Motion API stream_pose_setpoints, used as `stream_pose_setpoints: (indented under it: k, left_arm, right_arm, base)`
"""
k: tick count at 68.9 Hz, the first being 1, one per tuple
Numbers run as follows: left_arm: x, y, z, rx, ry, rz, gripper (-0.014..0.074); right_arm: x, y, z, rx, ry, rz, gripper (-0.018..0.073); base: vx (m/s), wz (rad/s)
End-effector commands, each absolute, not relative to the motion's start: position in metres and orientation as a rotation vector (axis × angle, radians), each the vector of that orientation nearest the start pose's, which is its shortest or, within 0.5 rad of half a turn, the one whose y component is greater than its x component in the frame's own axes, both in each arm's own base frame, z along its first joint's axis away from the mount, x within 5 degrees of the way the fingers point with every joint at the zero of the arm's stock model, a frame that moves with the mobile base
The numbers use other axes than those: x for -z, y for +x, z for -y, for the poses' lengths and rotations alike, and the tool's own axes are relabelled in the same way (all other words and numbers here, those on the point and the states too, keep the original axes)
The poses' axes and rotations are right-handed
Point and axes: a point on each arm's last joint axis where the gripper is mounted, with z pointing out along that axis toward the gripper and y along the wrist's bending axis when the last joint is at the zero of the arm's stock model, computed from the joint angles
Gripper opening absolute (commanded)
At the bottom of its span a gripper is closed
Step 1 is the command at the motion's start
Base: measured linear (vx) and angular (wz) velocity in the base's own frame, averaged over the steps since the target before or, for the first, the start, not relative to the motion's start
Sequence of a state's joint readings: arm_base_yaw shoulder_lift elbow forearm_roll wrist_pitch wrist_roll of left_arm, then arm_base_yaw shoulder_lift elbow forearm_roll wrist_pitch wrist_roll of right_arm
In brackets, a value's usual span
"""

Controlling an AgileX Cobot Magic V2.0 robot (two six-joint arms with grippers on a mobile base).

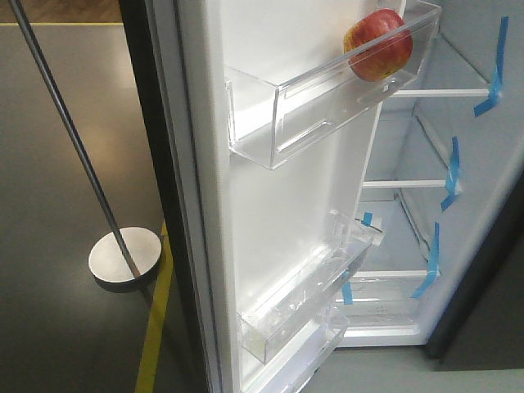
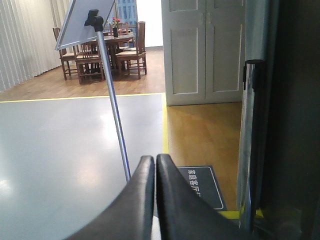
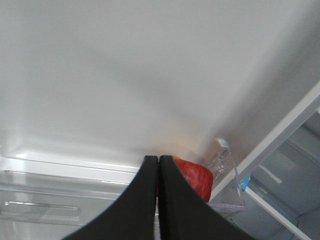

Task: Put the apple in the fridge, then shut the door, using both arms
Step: 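Withdraw the open right gripper up and away from the door bin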

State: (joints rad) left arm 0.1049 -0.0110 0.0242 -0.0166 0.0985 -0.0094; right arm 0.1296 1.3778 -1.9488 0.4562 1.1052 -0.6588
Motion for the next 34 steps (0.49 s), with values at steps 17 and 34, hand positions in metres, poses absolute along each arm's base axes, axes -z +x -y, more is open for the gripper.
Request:
stream_pose_setpoints:
  k: [17, 34]
  left_arm:
    - [-0.211, 0.054, -0.005, -0.042, -0.104, -1.485, -0.0008]
    - [-0.211, 0.054, -0.005, -0.042, -0.104, -1.485, -0.0008]
  right_arm:
    - [-0.536, 0.174, -0.058, -0.209, -0.699, -1.686, -0.0006]
    - [-0.49, 0.141, -0.051, -0.208, -0.631, -1.708, -0.0006]
  base:
    - [0.0, 0.0]
    - [0.0, 0.0]
